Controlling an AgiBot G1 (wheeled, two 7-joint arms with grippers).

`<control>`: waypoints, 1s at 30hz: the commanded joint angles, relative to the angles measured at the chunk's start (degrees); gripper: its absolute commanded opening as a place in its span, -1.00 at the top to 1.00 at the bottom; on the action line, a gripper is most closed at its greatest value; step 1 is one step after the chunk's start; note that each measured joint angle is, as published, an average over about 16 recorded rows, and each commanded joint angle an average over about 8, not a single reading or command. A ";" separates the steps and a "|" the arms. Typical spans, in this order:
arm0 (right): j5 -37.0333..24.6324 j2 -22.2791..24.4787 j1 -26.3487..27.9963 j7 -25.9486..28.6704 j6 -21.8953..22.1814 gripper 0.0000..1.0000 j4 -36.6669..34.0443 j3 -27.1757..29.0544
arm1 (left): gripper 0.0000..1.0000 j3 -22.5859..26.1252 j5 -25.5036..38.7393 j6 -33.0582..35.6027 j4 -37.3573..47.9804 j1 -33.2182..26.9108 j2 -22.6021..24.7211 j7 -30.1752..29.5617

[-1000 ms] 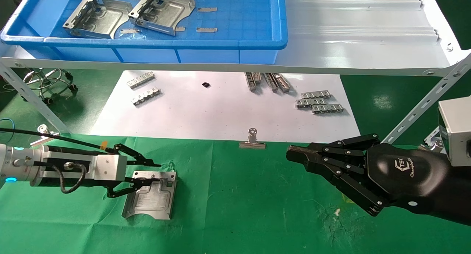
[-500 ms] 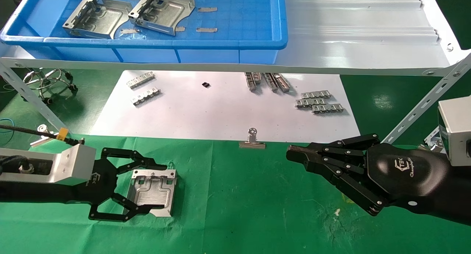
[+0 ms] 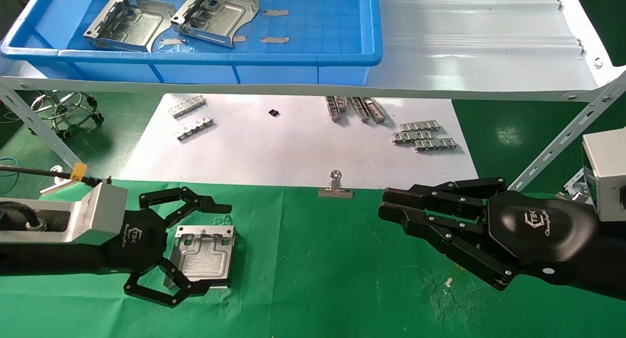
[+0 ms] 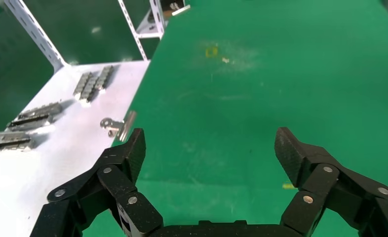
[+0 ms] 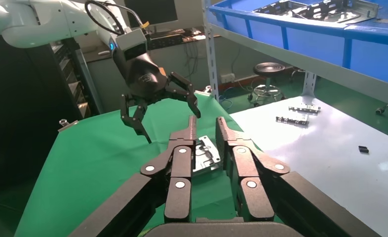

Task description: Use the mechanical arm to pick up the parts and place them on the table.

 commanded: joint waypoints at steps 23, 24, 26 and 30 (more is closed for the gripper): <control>0.00 0.00 0.00 0.00 0.00 -1.00 0.00 0.00 | -1.00 -15.06 -5.55 -2.40 -16.46 12.96 -3.56 -15.22; 0.00 0.00 0.00 0.00 0.00 -1.00 0.00 0.00 | -1.00 -15.69 -5.78 -2.50 -17.15 13.50 -3.71 -15.86; 0.00 0.00 0.00 0.00 0.00 -1.00 0.00 0.00 | -1.00 -16.94 -6.24 -2.70 -18.52 14.58 -4.00 -17.12; 0.00 0.00 0.00 0.00 0.00 -1.00 0.00 0.00 | -1.00 -19.46 -7.17 -3.10 -21.27 16.75 -4.60 -19.67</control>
